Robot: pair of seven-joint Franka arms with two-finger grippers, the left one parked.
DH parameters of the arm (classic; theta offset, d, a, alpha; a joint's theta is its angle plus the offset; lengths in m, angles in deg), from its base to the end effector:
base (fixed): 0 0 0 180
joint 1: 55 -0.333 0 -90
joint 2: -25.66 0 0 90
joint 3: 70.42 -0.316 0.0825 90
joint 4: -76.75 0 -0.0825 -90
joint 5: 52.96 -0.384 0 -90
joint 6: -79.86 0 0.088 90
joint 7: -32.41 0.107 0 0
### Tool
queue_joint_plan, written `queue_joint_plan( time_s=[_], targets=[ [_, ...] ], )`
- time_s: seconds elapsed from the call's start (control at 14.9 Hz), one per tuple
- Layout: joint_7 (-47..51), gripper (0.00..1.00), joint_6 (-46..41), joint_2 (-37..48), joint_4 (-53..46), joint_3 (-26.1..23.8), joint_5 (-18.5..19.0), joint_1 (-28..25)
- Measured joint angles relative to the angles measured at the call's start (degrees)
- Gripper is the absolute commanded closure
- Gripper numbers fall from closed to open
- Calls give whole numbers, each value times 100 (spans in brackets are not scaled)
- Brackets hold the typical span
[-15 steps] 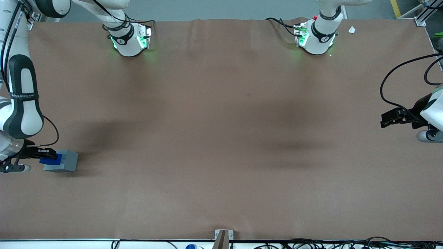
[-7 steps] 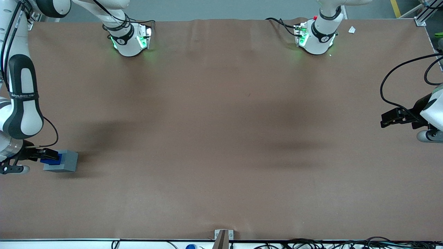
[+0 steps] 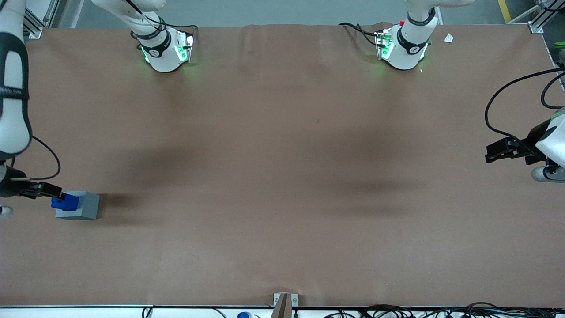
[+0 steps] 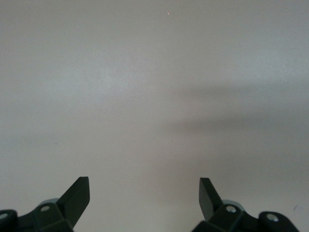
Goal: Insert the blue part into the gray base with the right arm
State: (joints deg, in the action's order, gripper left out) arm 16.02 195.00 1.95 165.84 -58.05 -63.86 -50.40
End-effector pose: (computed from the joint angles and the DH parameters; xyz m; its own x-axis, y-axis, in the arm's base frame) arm 0.6595 -0.1691 0.4186 0.9950 -0.0691 0.0724 -0.0639 -0.9953 -0.0722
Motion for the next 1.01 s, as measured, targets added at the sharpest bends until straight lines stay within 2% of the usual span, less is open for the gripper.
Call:
queue_joint_plan(
  time_s=[0.61, 1.01],
  targets=[
    [262, 0, -1237, 1224, 12, -240, 26, -57],
    [1298, 0, -1903, 1760, 25, -828, 587, -97]
  ],
)
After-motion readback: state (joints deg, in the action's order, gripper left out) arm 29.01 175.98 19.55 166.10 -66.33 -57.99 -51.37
